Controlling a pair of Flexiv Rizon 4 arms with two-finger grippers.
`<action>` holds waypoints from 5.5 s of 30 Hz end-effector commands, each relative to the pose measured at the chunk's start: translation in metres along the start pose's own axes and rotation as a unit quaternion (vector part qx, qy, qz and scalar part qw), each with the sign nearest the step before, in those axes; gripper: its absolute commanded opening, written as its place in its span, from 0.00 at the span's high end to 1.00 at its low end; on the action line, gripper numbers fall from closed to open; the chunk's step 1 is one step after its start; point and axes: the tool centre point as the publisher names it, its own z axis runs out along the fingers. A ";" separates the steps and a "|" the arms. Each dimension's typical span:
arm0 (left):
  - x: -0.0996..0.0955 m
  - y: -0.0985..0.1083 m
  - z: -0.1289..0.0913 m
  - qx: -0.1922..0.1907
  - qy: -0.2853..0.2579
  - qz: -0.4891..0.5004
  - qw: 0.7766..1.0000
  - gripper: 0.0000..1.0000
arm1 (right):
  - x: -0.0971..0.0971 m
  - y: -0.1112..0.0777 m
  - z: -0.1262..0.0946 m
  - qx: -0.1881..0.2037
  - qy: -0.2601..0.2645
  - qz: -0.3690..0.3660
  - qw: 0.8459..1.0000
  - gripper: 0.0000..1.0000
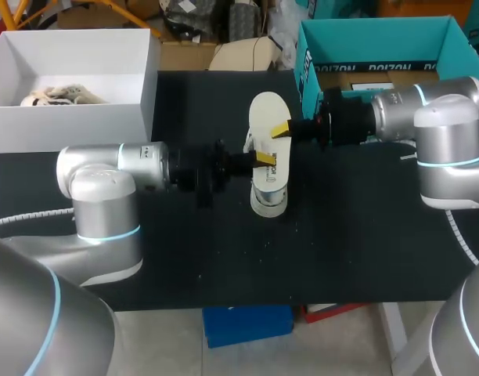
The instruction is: Take the shoe out of the shoebox, open the shoe tongue, remove and reinsert the insole, then place the shoe into the shoebox
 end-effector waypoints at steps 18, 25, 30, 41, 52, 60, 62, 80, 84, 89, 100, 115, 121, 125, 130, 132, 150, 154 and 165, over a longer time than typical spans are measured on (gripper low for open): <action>-0.056 -0.033 -0.096 0.033 0.553 0.085 0.828 0.00 | 0.000 0.001 0.001 0.000 -0.001 0.000 1.000 1.00; -0.067 -0.031 -0.080 0.055 0.593 0.121 0.794 0.00 | 0.000 0.001 0.001 0.000 -0.001 0.000 1.000 1.00; -0.067 -0.031 -0.080 0.055 0.593 0.121 0.794 0.00 | 0.000 0.001 0.001 0.000 -0.001 0.000 1.000 1.00; -0.066 -0.031 -0.071 0.045 0.576 0.113 0.808 0.00 | 0.000 0.001 0.001 0.000 -0.001 0.000 1.000 1.00; -0.056 -0.034 -0.029 0.010 0.581 0.063 0.812 0.00 | 0.000 0.001 0.001 0.000 -0.001 0.000 1.000 1.00; -0.048 -0.036 -0.015 0.004 0.574 0.030 0.818 0.00 | 0.000 0.001 0.001 0.000 -0.001 0.000 1.000 1.00; -0.047 -0.035 -0.009 0.008 0.573 0.035 0.819 0.00 | 0.000 0.001 0.001 0.000 -0.001 0.000 1.000 1.00; -0.035 -0.018 0.003 -0.003 0.587 0.029 0.809 0.00 | 0.000 0.001 0.001 0.000 -0.001 0.000 1.000 1.00; -0.032 -0.012 0.006 -0.001 0.590 0.030 0.807 0.00 | 0.000 0.001 0.001 0.000 -0.001 0.000 1.000 1.00; -0.030 -0.004 0.005 0.015 0.588 0.033 0.808 0.00 | 0.000 0.001 0.001 0.000 -0.001 0.000 1.000 1.00; -0.039 0.033 -0.003 0.038 0.605 0.045 0.794 0.00 | 0.000 0.001 0.001 0.000 -0.001 0.000 1.000 1.00; -0.050 0.094 -0.014 0.048 0.633 0.053 0.771 0.00 | 0.000 0.001 0.001 0.000 -0.001 0.000 1.000 1.00; -0.044 0.114 -0.018 0.050 0.638 0.053 0.767 0.00 | 0.000 0.001 0.001 0.000 -0.001 0.000 1.000 1.00; -0.043 0.124 -0.018 0.056 0.641 0.050 0.764 0.00 | 0.000 0.001 0.001 0.000 -0.001 0.000 1.000 1.00; -0.041 0.134 -0.018 0.062 0.646 0.048 0.759 0.00 | 0.000 0.001 0.001 0.000 -0.001 0.000 1.000 1.00; -0.041 0.136 -0.019 0.060 0.651 0.047 0.755 0.00 | 0.000 0.001 0.001 0.000 -0.001 0.000 1.000 1.00; -0.047 0.094 -0.026 0.054 0.649 0.051 0.757 0.00 | 0.000 0.001 0.001 0.000 -0.001 0.000 1.000 1.00; -0.045 0.070 -0.028 0.058 0.649 0.051 0.757 0.00 | 0.000 0.001 0.001 0.000 -0.001 0.000 1.000 1.00; -0.037 0.020 -0.030 0.068 0.626 0.051 0.776 0.00 | 0.000 0.001 0.001 0.000 -0.001 0.000 1.000 1.00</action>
